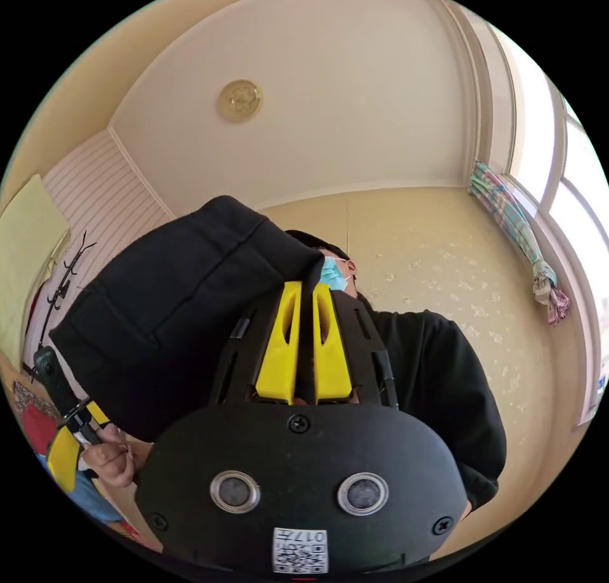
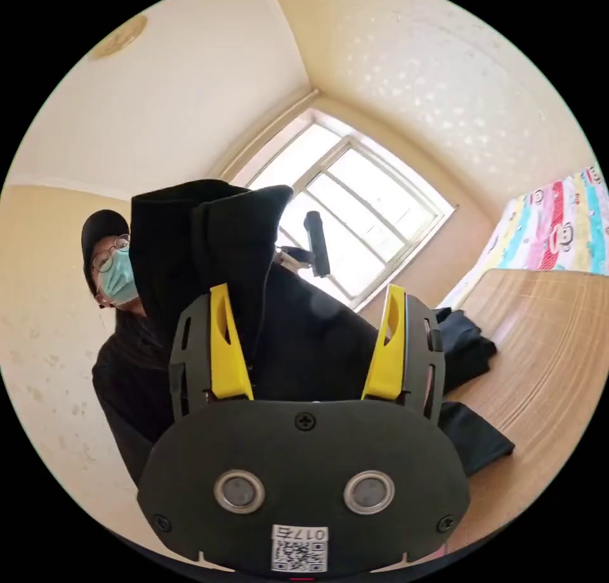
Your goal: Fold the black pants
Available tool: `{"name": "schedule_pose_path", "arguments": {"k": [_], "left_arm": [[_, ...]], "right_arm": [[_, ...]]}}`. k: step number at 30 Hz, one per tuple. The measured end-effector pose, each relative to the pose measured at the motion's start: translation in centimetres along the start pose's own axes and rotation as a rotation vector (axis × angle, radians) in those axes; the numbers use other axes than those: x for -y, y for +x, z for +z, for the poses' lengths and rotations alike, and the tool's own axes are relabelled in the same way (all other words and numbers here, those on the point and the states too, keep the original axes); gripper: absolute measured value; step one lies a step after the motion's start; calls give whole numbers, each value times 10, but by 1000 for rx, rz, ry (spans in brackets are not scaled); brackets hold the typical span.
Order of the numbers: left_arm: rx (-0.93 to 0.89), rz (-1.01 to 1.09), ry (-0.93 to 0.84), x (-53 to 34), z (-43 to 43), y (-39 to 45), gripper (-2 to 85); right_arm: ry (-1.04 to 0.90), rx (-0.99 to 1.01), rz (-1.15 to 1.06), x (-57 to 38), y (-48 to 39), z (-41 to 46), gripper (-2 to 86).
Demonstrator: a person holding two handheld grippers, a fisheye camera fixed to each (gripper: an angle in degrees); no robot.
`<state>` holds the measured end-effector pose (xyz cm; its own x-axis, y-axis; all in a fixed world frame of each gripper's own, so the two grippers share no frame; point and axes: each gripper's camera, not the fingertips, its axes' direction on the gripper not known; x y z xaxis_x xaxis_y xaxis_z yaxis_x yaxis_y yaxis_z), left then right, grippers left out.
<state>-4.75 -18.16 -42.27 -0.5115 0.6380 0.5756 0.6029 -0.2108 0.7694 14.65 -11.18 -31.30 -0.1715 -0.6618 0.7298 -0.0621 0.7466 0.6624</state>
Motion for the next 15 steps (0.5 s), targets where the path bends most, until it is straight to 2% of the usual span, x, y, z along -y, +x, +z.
{"name": "schedule_pose_path", "arguments": {"k": [1,2,3,6,7,8,10,12,14,15], "left_arm": [[28,6,-12,0,5,1,13],[81,17,-26,3,8,5,14],[104,27,-34,5,9,8,15],[267,69,-32,12,7,30,20],[374,36,-19,15,3,34,22],[475,-15,-8,16,-2,35,26],[587,-85,-1,16,-6,33,34],[741,-161,1,15,-6,28,45],[979,-266,-10,14,-1,19,74],[1038,-292,-7,13,0,17,82]], "right_arm": [[8,191,-77,-3,0,14,214],[23,294,-129,-5,-3,18,162],[67,375,-177,-9,-12,20,59],[227,231,-323,-23,-67,-5,43],[263,186,-396,-24,-98,-14,41],[270,151,-425,-23,-114,-17,41],[253,-123,-493,-15,-178,-8,38],[223,-293,-541,-6,-220,11,35],[229,-405,-595,0,-252,30,32],[234,-476,-610,5,-267,43,30]]}}
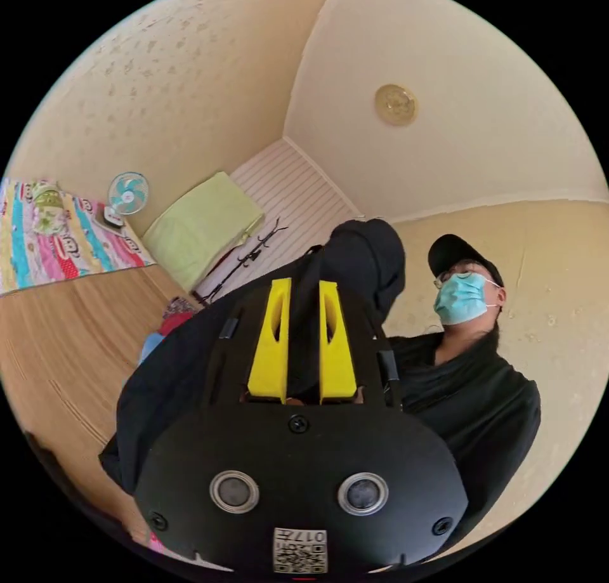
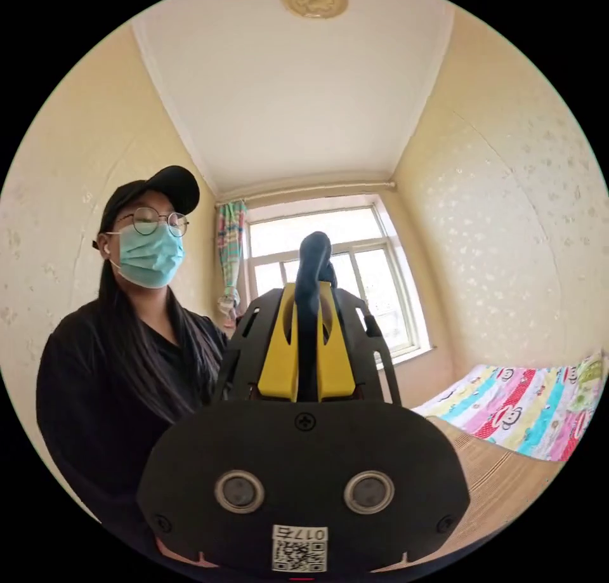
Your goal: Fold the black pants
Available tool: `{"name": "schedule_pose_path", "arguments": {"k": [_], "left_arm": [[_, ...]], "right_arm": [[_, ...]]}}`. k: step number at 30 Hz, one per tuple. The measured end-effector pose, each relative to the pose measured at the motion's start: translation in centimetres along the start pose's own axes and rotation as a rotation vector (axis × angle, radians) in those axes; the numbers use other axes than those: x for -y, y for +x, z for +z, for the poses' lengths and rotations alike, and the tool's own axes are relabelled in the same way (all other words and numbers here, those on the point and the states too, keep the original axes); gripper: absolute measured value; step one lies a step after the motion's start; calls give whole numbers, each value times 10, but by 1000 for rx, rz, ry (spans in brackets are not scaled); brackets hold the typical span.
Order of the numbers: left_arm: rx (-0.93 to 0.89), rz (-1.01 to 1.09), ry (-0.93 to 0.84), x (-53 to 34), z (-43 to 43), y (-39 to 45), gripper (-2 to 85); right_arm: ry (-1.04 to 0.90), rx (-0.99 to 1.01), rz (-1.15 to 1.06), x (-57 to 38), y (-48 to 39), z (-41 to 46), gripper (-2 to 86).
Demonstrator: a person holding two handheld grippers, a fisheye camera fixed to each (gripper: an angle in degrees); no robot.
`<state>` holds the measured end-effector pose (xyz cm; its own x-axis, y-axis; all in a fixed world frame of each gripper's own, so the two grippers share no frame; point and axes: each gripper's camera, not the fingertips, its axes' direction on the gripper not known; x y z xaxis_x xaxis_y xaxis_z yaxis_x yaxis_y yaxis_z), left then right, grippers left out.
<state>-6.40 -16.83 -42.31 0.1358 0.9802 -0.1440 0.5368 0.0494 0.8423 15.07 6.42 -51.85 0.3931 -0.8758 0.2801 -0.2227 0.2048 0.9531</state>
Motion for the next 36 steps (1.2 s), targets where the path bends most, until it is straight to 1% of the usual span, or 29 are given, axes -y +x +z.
{"name": "schedule_pose_path", "arguments": {"k": [1,2,5,7,9,12,18,20,21,23,25,27,28,29,30,32,33,34,35,36], "left_arm": [[88,-18,10,-2,4,4,97],[124,1,25,-6,10,12,114],[156,42,57,-22,26,31,139],[199,42,75,-34,35,38,147],[223,47,53,-44,49,46,151],[295,92,-14,-57,81,65,164],[461,334,-223,-65,188,129,189],[569,435,-361,-61,238,154,197],[623,453,-363,-60,247,160,202],[848,561,-268,-55,271,188,204],[939,635,-179,-51,284,202,191],[986,663,-62,-44,290,212,149],[1041,644,73,-41,283,220,100],[1043,642,233,-40,264,233,55],[1008,638,290,-39,251,239,33],[772,517,445,-22,188,245,19],[702,486,473,-16,172,244,17],[565,459,497,-2,146,245,15],[487,454,502,13,130,252,14],[470,463,506,19,125,257,14]], "right_arm": [[-2,-71,-27,9,-12,7,27],[-1,-95,-32,13,-16,10,26],[17,-101,-61,28,-28,22,22],[16,-226,-59,41,-43,35,21],[25,-286,-82,53,-56,41,21],[64,-270,-119,77,-73,43,18],[81,-462,-214,132,-117,72,13],[87,-533,-231,146,-128,84,12],[86,-555,-240,156,-135,92,11],[89,-541,-243,168,-144,97,10],[99,-519,-246,181,-156,101,9],[103,-563,-249,188,-166,104,8],[97,-608,-265,191,-173,105,8],[91,-625,-277,192,-177,104,8],[77,-646,-304,193,-184,98,8],[87,-636,-327,196,-195,76,8],[94,-597,-318,200,-198,58,8],[76,-523,-305,206,-197,43,8],[71,-486,-297,208,-195,36,8],[70,-437,-271,213,-191,25,8]]}}
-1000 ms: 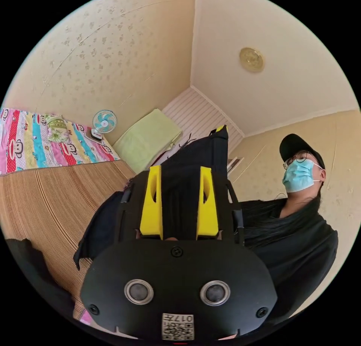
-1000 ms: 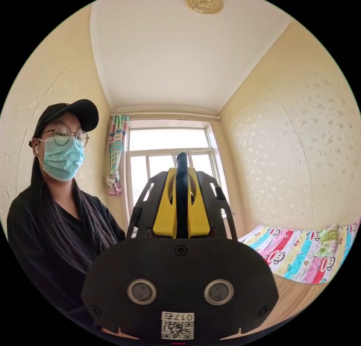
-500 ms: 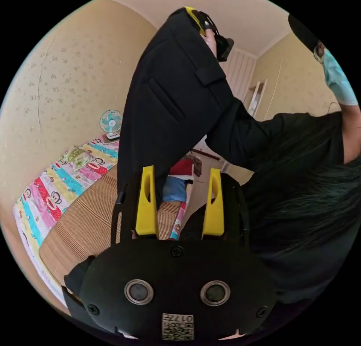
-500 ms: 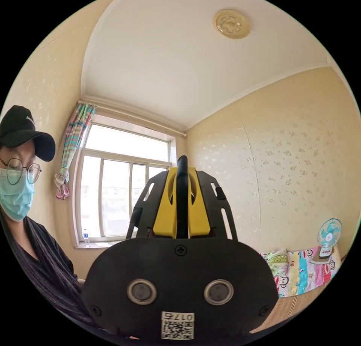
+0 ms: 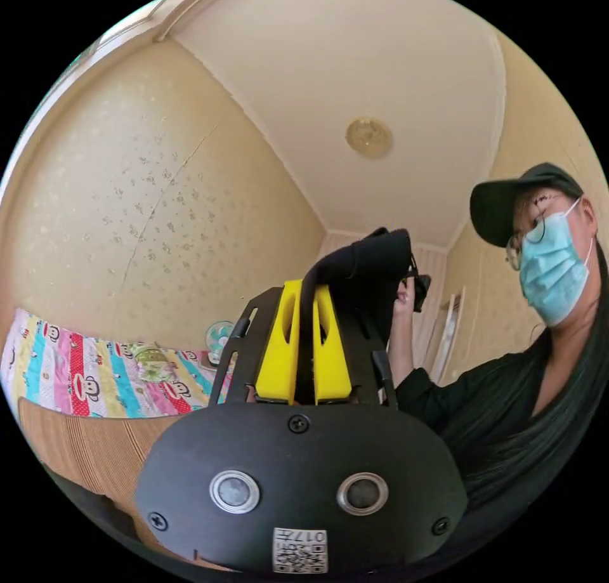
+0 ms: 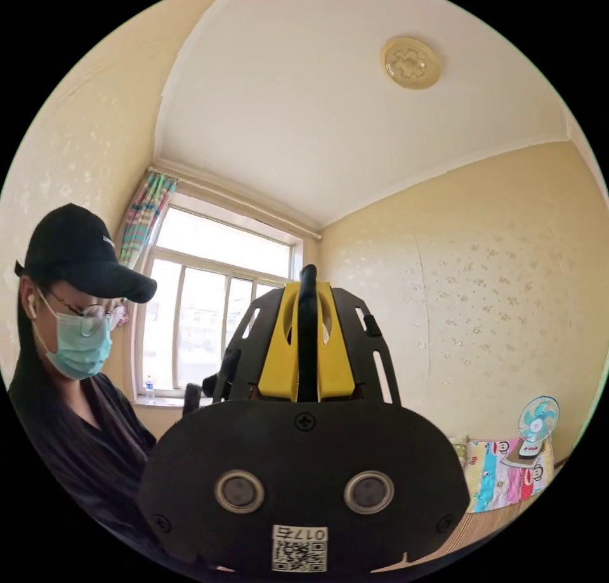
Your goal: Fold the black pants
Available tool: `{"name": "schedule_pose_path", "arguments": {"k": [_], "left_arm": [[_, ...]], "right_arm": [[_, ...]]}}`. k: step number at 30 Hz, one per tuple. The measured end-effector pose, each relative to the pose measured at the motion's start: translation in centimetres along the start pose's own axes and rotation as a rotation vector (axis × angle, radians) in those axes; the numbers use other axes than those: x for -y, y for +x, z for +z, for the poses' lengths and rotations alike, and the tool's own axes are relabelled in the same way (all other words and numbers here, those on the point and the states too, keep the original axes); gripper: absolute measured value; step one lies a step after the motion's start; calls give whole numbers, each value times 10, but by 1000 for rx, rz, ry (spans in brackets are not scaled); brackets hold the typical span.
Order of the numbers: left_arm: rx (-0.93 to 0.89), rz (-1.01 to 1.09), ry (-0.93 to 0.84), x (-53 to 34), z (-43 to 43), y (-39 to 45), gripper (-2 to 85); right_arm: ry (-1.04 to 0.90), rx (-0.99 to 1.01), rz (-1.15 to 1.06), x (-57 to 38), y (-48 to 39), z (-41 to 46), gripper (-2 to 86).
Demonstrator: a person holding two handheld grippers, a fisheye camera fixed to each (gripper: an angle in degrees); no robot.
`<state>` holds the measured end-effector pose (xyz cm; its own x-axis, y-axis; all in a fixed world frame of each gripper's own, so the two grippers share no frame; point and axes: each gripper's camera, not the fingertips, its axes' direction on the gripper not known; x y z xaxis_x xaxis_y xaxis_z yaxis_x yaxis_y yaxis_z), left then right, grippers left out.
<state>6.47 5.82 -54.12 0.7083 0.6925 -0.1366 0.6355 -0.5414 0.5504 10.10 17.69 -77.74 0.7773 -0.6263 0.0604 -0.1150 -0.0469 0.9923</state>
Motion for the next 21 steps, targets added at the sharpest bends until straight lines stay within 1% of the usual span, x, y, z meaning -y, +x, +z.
{"name": "schedule_pose_path", "arguments": {"k": [2,4,6,8,9,10,11,12,13,14,15,16,17,18,19,20,21], "left_arm": [[-1,36,24,32,0,4,15],[27,45,26,51,6,2,16],[102,81,16,64,17,-7,20],[236,94,-42,83,49,-44,24],[268,95,-63,89,61,-58,26],[336,94,-110,102,88,-94,30],[416,82,-163,118,123,-141,36],[453,69,-190,125,142,-169,40],[525,24,-238,135,177,-231,52],[632,-33,-295,139,202,-295,63],[699,-70,-339,137,210,-328,68],[843,-180,-429,127,214,-388,72],[928,-263,-492,107,204,-433,70],[937,-275,-516,94,197,-450,72],[946,-269,-567,62,179,-474,75],[978,-252,-638,18,158,-491,76],[999,-244,-680,-8,146,-498,77]], "right_arm": [[-7,9,30,3,14,-3,8],[-15,-57,38,3,36,4,9],[-57,-124,55,0,64,23,10],[-132,-200,76,-6,106,57,13],[-203,-282,105,-13,146,92,14],[-282,-381,128,-23,192,136,16],[-322,-436,136,-29,218,161,16],[-382,-549,157,-46,274,212,18],[-427,-617,198,-70,332,258,20],[-459,-639,227,-84,361,278,21],[-565,-698,317,-116,414,309,25],[-640,-759,437,-151,453,325,27],[-653,-766,473,-169,466,329,29],[-664,-725,505,-206,481,331,31],[-700,-653,507,-249,488,332,35],[-733,-623,504,-272,490,331,37],[-820,-582,502,-323,489,327,42]]}}
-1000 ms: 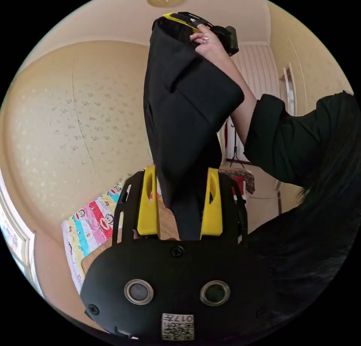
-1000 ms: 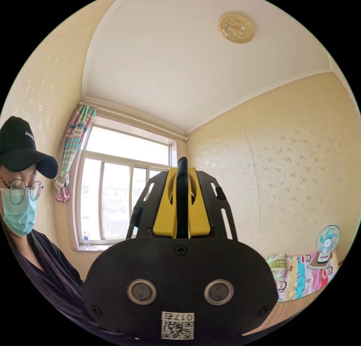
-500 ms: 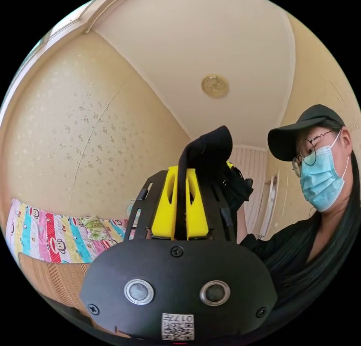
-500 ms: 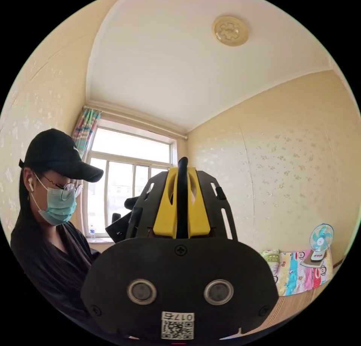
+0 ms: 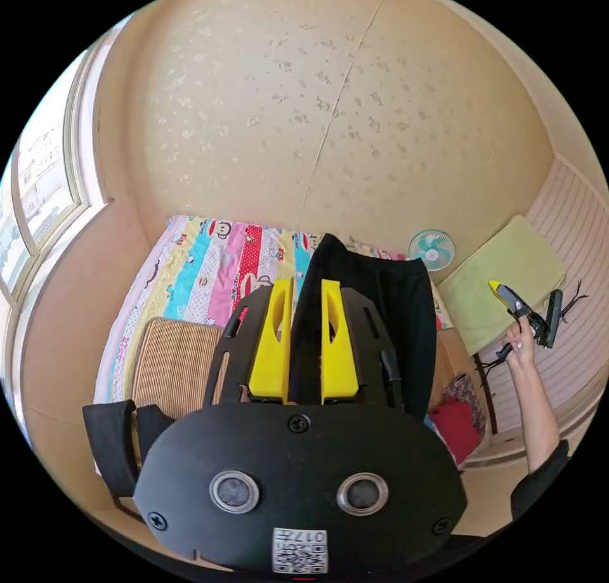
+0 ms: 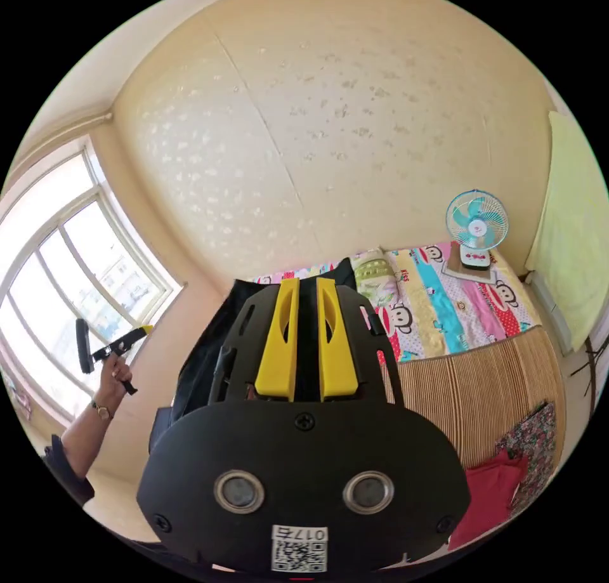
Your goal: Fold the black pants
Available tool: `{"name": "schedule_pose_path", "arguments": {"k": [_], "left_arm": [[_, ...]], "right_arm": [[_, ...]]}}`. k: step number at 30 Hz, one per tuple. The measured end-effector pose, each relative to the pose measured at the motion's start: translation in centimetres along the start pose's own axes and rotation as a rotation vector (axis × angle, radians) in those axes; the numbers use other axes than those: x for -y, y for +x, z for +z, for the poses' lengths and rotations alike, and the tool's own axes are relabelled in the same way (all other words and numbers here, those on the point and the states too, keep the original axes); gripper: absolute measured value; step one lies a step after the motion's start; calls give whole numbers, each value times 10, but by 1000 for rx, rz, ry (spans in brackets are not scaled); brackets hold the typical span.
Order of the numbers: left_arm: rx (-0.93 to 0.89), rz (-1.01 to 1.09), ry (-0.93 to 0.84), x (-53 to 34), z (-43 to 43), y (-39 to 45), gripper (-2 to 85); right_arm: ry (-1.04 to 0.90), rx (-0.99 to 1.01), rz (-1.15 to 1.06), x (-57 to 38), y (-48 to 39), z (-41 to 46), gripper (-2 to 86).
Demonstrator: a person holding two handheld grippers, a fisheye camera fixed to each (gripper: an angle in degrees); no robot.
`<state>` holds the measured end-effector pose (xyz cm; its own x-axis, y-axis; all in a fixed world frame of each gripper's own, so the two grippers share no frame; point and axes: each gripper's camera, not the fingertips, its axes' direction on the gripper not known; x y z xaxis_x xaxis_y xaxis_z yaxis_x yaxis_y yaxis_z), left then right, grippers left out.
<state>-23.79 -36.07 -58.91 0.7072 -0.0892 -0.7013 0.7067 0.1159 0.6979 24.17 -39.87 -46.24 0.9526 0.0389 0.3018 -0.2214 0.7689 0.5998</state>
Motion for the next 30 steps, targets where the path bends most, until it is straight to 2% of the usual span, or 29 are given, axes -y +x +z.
{"name": "schedule_pose_path", "arguments": {"k": [2,4,5,7,11,14,17,19,21,23,25,27,30], "left_arm": [[81,45,-199,-101,75,-41,77],[91,12,-390,-185,128,-73,78],[73,-29,-503,-239,155,-91,79],[50,-71,-611,-306,178,-107,84],[-14,-53,-736,-398,207,-106,106],[-123,-59,-807,-437,230,-96,122],[-61,-60,-876,-470,251,-89,131],[49,-60,-817,-471,241,-88,126],[95,-19,-835,-468,237,-86,111],[59,56,-936,-470,233,-86,49],[32,74,-981,-474,221,-97,15],[35,101,-997,-477,198,-116,1],[112,146,-939,-477,148,-163,-3]], "right_arm": [[-163,-5,-12,-62,22,60,50],[-436,20,30,-157,52,133,65],[-494,22,38,-181,59,146,69],[-665,-16,64,-268,78,174,84],[-759,-76,119,-343,96,159,121],[-750,-117,136,-365,105,125,143],[-777,-184,92,-372,119,112,159],[-819,-79,69,-369,136,119,166],[-914,-39,34,-368,149,135,157],[-1018,25,-11,-365,156,149,122],[-1094,65,-103,-355,157,145,42],[-1069,134,-112,-345,161,121,28],[-937,468,60,-334,182,62,16]]}}
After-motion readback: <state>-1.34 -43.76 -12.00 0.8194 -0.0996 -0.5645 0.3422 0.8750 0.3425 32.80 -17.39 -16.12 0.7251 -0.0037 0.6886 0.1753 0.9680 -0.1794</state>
